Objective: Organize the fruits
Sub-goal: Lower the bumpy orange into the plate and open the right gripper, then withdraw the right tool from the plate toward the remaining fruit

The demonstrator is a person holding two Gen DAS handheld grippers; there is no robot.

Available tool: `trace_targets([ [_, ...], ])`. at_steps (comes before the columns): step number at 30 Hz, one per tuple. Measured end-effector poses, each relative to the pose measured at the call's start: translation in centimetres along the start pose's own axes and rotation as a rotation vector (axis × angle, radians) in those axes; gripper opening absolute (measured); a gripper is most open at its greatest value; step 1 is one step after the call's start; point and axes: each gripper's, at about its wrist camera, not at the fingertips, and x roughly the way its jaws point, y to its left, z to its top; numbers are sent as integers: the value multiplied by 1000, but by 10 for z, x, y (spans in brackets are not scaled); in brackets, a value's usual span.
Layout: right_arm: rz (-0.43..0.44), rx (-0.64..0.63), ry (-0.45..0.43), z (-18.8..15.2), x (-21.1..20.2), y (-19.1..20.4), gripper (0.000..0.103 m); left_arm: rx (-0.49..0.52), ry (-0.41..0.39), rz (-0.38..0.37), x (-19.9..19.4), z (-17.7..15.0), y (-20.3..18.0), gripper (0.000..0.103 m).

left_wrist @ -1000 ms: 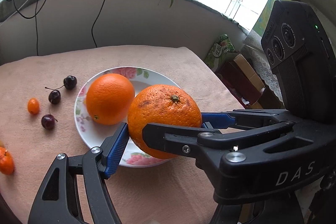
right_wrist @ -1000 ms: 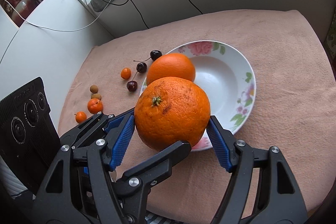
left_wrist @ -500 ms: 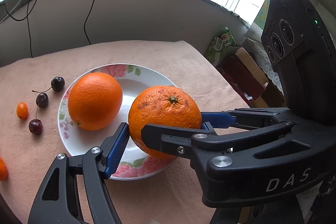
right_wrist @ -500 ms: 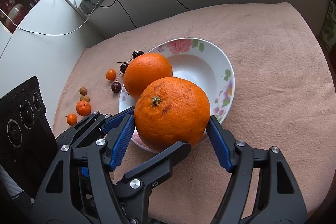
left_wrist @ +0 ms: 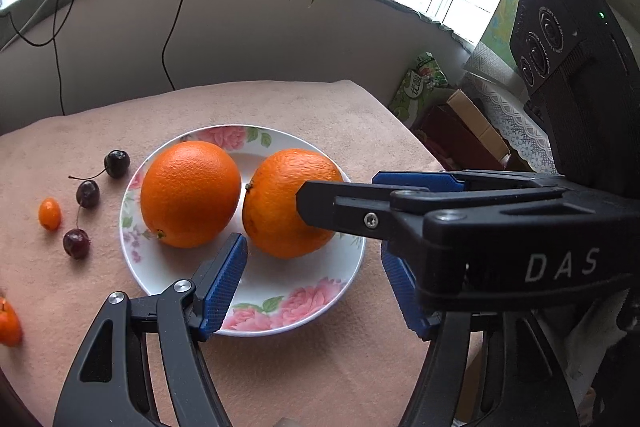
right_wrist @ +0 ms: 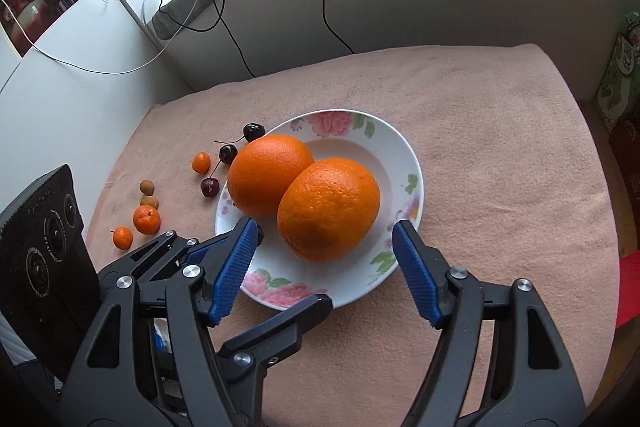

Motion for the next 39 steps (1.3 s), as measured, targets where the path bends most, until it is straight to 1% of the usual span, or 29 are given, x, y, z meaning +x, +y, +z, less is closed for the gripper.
trace_targets([
  [3, -29, 0, -27, -2, -4, -2, 73, -13, -1, -2, -6, -3, 5, 69],
  [9, -33, -16, -67, -7, -14, 3, 73, -23, -29, 18, -29, -11, 18, 69],
  [12, -38, -33, -87, -8, -17, 9, 73, -14, -48, 56, -40, -15, 23, 70],
  [18, -43, -65, -100, -10, -17, 24, 74, -13, -69, 127, -58, -21, 36, 73],
  [20, -42, -77, -102, -10, -16, 28, 77, -20, -76, 146, -64, -22, 42, 73],
  [22, -54, -84, -112, -10, -15, 33, 85, -21, -85, 171, -72, -24, 48, 73],
  [24, -74, -99, -138, -9, -16, 38, 87, -24, -95, 193, -80, -27, 55, 73],
  [27, -93, -148, -159, -7, -18, 48, 87, -23, -107, 241, -91, -32, 66, 73],
  [29, -74, -176, -159, -5, -18, 57, 87, -26, -118, 283, -101, -37, 75, 73],
  [32, -48, -218, -154, -5, -14, 73, 87, -58, -128, 336, -115, -46, 94, 73],
  [35, -19, -264, -139, -6, -5, 92, 87, -100, -131, 393, -128, -56, 114, 73],
  [39, 20, -299, -115, -8, 11, 115, 87, -161, -134, 448, -147, -73, 139, 73],
])
